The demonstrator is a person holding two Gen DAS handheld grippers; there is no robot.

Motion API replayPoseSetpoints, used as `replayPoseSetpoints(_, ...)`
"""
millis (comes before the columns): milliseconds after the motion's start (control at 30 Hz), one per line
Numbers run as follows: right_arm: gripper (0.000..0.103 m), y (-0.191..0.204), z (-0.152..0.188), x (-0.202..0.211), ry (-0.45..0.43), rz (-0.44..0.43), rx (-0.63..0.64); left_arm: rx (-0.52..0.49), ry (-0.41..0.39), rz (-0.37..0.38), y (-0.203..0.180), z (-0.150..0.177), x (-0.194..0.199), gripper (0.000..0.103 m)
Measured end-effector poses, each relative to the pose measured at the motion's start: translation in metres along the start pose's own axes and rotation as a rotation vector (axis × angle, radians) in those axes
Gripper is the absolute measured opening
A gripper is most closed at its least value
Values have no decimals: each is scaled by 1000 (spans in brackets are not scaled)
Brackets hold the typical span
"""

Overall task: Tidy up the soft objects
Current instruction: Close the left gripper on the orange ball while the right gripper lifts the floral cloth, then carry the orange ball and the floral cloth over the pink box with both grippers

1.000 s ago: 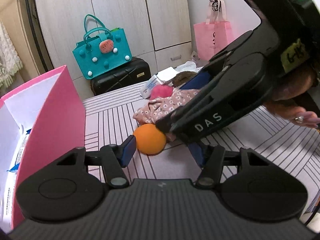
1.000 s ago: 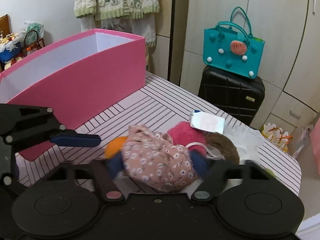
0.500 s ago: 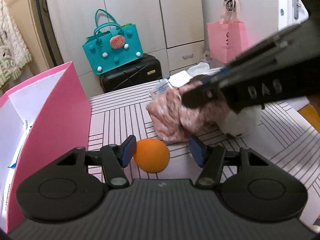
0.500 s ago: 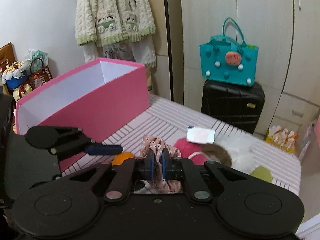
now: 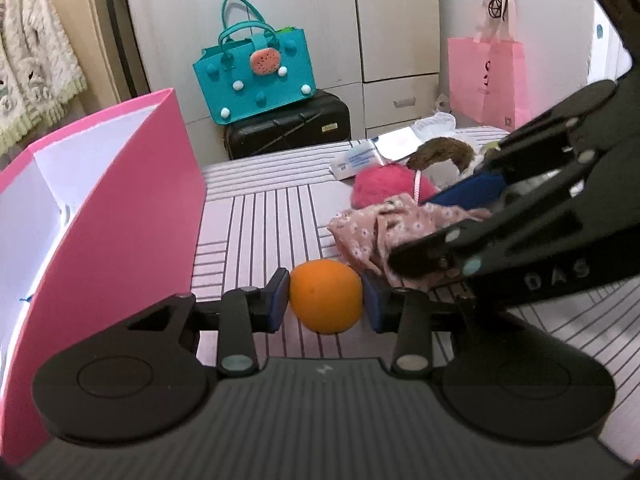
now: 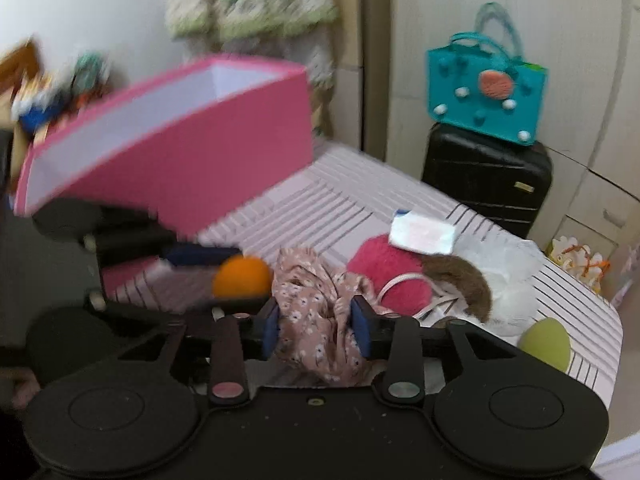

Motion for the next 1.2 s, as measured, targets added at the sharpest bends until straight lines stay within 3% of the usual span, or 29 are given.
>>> replayPoseSetpoints(167,53,-1,-6,-4,39,-5,89,1,-18,-6,0,3,2,37)
replayPoseSetpoints(367,60,-20,-19,-12,64,-79,-50,28,-16,33,9,5,1,37)
replayPoseSetpoints(600,62,-9,-17,-23,71,-16,-13,5,-11,54,8,10,11,37)
replayPoseSetpoints(767,60,9,-6,-24,58,85,128,2,-15,50,7,10,9,38)
replayPoseSetpoints(900,51,10,2,-20,16,146,150,-16,-12,15,2,14,4,39)
replayPoseSetpoints(1033,22,19,6,-7,-25,145,161,4,-8,30,7,14,7,37)
replayPoseSetpoints(1200,19,26,12,9,-61,134,115,-23,1,44,6,17,14,36)
Point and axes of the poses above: each gripper's, at about its wrist camera, not at the fingertips, and x roughly against the way its jaws point, y to its left, z to its underside, the point moved 1 cm from there along -x, roughly the way its jaws point, and after that the axes turned 9 degrees about -x, right-handed, at the moved point
